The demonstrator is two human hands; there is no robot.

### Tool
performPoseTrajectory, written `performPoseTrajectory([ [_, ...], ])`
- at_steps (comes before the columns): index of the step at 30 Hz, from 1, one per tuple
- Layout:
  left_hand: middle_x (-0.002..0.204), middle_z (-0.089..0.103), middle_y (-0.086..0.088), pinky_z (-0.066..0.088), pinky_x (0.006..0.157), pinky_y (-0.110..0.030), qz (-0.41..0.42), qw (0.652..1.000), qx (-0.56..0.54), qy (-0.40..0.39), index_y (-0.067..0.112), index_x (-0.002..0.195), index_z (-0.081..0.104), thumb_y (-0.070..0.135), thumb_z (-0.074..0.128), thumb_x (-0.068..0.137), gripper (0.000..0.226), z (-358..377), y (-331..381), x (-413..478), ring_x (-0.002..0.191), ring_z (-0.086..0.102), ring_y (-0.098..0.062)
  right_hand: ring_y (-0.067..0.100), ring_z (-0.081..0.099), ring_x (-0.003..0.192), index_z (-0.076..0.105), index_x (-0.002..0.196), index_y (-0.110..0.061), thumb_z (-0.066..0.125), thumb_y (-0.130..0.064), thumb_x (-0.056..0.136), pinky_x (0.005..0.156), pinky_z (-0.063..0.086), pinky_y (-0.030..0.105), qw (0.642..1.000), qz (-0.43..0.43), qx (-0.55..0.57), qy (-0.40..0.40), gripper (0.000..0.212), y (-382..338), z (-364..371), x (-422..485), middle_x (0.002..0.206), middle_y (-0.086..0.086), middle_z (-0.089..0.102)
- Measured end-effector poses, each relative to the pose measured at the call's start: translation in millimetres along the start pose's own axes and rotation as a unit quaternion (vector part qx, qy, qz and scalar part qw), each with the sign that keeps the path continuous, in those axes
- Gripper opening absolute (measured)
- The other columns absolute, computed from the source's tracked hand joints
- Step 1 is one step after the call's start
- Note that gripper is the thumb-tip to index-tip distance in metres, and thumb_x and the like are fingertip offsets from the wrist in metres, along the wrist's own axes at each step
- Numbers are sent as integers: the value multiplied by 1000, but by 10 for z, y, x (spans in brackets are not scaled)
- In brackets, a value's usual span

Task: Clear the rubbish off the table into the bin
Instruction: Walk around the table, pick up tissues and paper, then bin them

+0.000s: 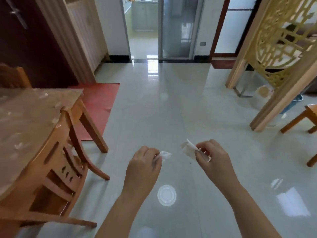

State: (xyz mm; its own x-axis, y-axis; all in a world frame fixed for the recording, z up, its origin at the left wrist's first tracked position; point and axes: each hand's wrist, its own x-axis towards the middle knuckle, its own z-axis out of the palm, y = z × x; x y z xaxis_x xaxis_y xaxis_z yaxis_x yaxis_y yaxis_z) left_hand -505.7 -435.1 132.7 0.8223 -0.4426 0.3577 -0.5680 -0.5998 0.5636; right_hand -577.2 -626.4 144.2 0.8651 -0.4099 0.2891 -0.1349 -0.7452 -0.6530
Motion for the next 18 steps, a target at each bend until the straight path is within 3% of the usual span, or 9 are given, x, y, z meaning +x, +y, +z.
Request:
performPoseTrajectory([
  [2, 75, 56, -1, 41, 55, -26, -27, 1000, 4, 14, 12, 81, 62, 9, 68, 78, 8, 10, -208, 300, 63, 53, -18, 17, 52, 68, 62, 80, -11, 65, 0, 74, 59, 40, 24, 999, -23, 8, -29, 12, -22, 221, 432, 76, 2, 55],
  [6, 80, 56, 0, 42, 60, -24, -83, 996, 2, 39, 11, 85, 63, 11, 66, 81, 5, 110, -707, 1019, 69, 54, -17, 15, 51, 67, 62, 80, -11, 65, -1, 75, 59, 36, 14, 997, -52, 21, -58, 11, -60, 738, 1351, 75, 1, 55],
  [10, 82, 57, -1, 41, 62, -22, -99, 993, 3, 68, 11, 88, 63, 14, 63, 85, 5, 85, -1256, 1823, 72, 53, -16, 18, 51, 70, 62, 82, -11, 63, -5, 77, 60, 38, 22, 993, -64, 35, -91, 7, -267, 1277, 2313, 77, 3, 56],
  [14, 81, 55, -1, 39, 64, -24, -137, 983, -7, 121, 9, 88, 63, 13, 61, 85, 5, -124, -1809, 2683, 73, 52, -18, 10, 52, 68, 61, 78, -17, 63, -6, 77, 58, 35, 12, 989, -80, 54, -111, 11, -565, 1727, 3307, 74, -2, 54],
  [18, 81, 51, 3, 40, 62, -26, -170, 973, -7, 156, 8, 87, 63, 9, 63, 83, 4, -241, -2280, 3366, 72, 51, -18, 19, 51, 68, 62, 79, -12, 64, -3, 75, 59, 35, 14, 985, -106, 46, -128, 10, -720, 2207, 4090, 72, 1, 53],
])
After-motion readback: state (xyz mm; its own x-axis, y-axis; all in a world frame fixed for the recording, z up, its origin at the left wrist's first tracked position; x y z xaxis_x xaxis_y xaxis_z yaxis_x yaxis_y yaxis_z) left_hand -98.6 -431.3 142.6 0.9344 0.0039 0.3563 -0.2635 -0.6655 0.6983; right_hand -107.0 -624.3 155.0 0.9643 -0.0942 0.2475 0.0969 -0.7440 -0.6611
